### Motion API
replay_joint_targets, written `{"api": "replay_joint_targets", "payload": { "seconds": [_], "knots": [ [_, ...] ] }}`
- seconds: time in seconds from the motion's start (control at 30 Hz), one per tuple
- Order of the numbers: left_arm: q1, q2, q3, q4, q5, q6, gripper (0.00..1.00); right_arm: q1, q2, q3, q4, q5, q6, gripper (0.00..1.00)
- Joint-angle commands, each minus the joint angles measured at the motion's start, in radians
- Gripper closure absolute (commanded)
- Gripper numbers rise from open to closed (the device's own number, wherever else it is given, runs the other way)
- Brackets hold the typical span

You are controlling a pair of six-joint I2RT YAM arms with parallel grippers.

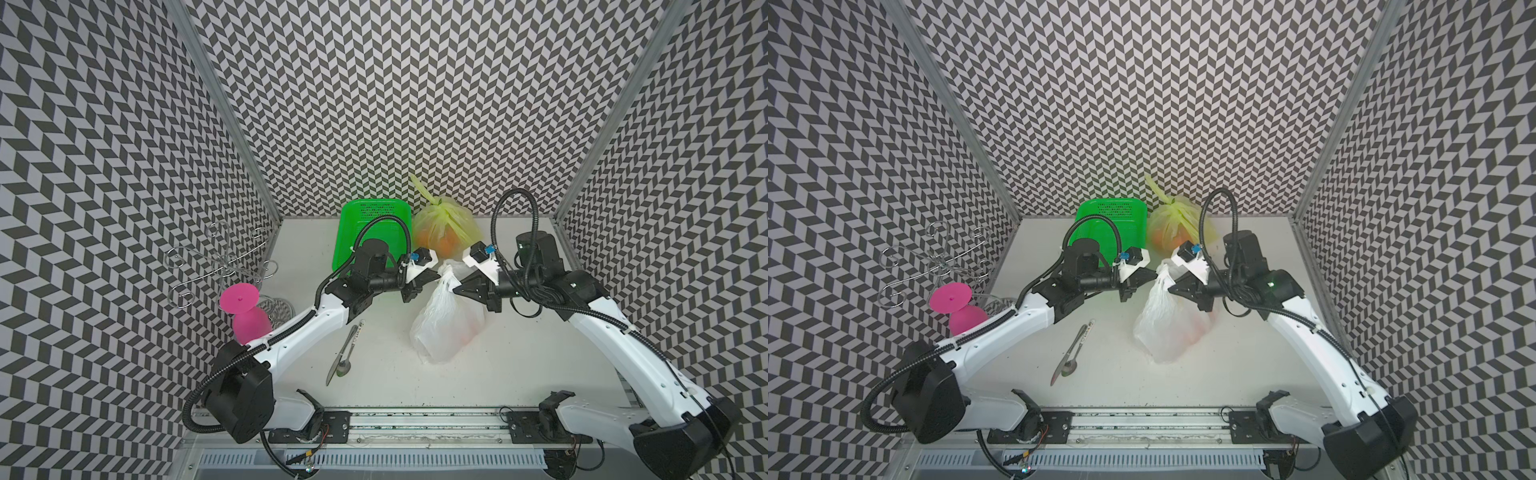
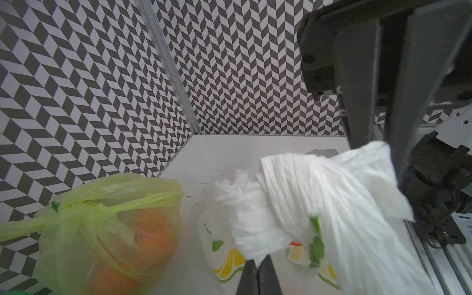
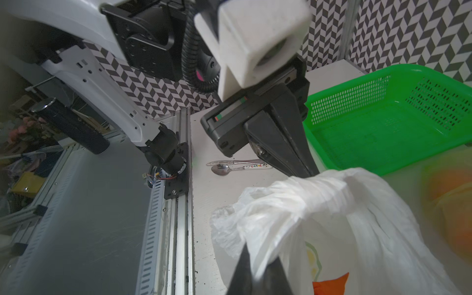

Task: Place the oranges into plastic bags & tie knots
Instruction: Tie the plastic bag at the center of the board.

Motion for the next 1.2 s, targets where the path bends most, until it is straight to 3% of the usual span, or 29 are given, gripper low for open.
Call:
{"api": "replay_joint_targets", "payload": {
  "seconds": [0.0, 0.23, 0.5, 0.73, 0.87, 1.0, 1.07, 1.13, 1.17],
  "knots": [
    [0.005, -0.058, 0.009, -0.004, -0.029, 0.039, 1.0, -0.021, -0.066, -0.038, 0.031, 0.124, -0.009, 1.0],
    [0.064, -0.103, -0.017, -0.045, -0.106, 0.09, 1.0, -0.092, -0.122, -0.079, -0.095, 0.331, -0.083, 1.0],
    [0.079, -0.152, -0.101, -0.034, -0.337, 0.265, 1.0, -0.142, -0.165, -0.188, -0.139, 0.523, -0.107, 1.0],
    [0.133, -0.172, -0.286, 0.024, -0.5, 0.397, 1.0, -0.225, -0.153, -0.423, -0.001, 0.918, -0.196, 1.0],
    [0.161, -0.134, -0.415, 0.137, -0.587, 0.434, 1.0, -0.302, -0.121, -0.533, 0.13, 0.994, -0.283, 1.0],
    [0.153, -0.13, -0.451, 0.152, -0.57, 0.408, 1.0, -0.297, -0.064, -0.501, 0.125, 0.925, -0.296, 1.0],
    [0.148, -0.144, -0.428, 0.093, -0.51, 0.375, 1.0, -0.279, -0.051, -0.465, 0.11, 0.9, -0.287, 1.0],
    [0.159, -0.172, -0.398, 0.032, -0.381, 0.336, 1.0, -0.244, -0.059, -0.418, 0.09, 0.874, -0.294, 1.0],
    [0.167, -0.192, -0.391, 0.015, -0.32, 0.327, 1.0, -0.223, -0.07, -0.388, 0.075, 0.853, -0.295, 0.94]
  ]
}}
